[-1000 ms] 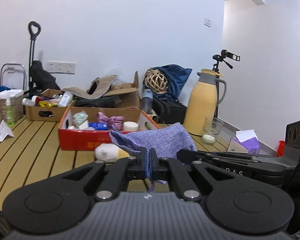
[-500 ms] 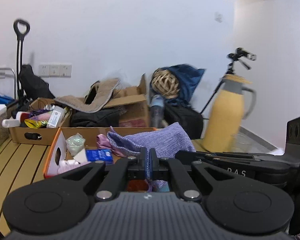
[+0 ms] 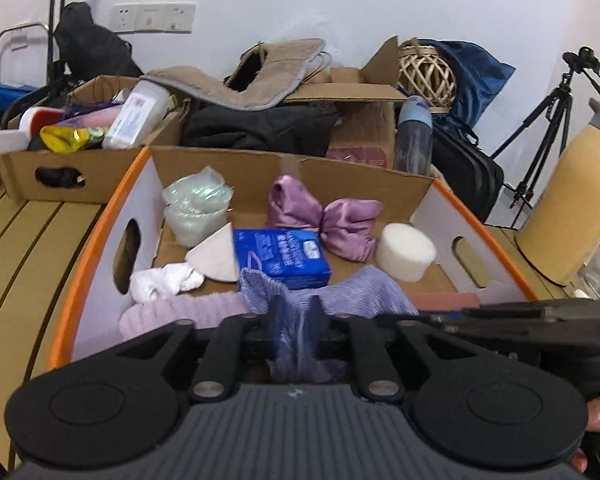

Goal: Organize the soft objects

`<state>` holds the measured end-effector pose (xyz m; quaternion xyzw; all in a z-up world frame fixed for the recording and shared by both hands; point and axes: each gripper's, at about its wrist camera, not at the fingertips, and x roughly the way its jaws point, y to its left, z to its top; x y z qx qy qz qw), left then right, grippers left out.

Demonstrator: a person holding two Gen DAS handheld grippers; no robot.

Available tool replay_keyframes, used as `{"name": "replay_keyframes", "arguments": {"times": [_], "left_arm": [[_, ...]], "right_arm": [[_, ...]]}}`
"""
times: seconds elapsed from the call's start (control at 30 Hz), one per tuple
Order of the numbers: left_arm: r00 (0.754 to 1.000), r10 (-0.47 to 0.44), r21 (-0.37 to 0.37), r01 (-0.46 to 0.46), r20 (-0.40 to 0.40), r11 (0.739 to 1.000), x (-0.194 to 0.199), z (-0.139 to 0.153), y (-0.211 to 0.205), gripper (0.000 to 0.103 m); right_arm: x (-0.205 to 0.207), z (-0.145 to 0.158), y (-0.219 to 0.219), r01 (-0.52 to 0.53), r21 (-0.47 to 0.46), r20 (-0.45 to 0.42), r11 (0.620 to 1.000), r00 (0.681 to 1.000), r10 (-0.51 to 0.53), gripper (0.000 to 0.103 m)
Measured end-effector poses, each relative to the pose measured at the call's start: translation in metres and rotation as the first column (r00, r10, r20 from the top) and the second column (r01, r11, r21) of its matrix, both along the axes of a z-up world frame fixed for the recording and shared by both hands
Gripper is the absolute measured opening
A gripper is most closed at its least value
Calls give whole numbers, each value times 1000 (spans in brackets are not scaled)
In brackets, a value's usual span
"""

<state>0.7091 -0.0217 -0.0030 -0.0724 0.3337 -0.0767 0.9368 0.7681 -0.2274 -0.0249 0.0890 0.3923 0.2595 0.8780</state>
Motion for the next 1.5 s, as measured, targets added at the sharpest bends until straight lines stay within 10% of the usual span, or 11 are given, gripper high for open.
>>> {"name": "replay_keyframes", "arguments": {"times": [0.4,0.77,1.17,1.5], "left_arm": [[983,24,29,-29,181,999,-94,89,20,63],[921,12,102,-56,389,993,-274,130,9,90],[927,34,74,-67,374,995,-428,71,-2,103],[939,26,82,-58,342,995,-425,48,-3,103]], "right_arm": [[-50,74,-26,47,-9,131,999,990,-45,33],[-214,165,-60,24,-37,427,999,904,-6,50],[-394,102,-75,6,-46,512,999,859,18,61],[-435,45,-72,75,10,413,997,908,-73,63]]}}
